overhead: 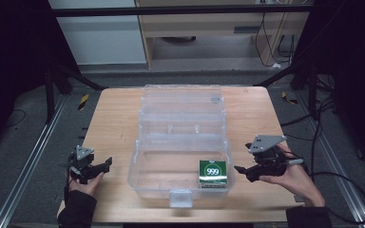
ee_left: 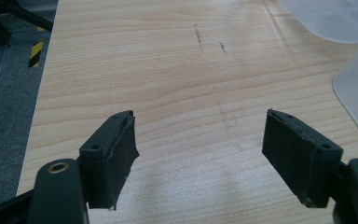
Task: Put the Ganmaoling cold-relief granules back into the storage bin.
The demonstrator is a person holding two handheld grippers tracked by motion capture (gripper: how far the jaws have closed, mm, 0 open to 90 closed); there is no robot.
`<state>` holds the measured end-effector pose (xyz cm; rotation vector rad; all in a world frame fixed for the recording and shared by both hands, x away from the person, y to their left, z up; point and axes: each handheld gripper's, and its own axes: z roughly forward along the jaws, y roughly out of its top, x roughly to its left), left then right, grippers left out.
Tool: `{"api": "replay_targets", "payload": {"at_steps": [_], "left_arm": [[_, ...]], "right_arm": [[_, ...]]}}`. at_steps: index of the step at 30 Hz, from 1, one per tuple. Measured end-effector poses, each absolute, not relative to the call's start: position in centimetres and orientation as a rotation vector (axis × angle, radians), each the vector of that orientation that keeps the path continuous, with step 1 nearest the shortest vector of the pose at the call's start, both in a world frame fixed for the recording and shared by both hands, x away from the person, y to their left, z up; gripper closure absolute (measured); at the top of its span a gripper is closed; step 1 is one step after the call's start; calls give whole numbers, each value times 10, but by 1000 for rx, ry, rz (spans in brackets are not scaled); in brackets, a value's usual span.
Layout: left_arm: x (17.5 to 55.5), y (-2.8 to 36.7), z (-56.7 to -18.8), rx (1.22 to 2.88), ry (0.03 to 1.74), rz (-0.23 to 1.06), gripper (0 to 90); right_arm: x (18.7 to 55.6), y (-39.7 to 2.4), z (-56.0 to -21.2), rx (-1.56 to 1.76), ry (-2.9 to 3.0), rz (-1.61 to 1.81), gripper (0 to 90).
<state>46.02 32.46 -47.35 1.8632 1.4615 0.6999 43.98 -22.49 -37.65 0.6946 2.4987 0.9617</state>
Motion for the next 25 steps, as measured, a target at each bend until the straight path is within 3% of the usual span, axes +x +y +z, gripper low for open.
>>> {"api": "replay_targets", "payload": {"at_steps": [13, 25], "left_arm": [[461, 324, -475, 1875, 1465, 685, 292], [463, 326, -478, 1886, 1473, 686, 296]], "right_arm": [[457, -275, -435, 1147, 2172, 1061, 151], [465, -302, -470, 1462, 1869, 1013, 60]]}}
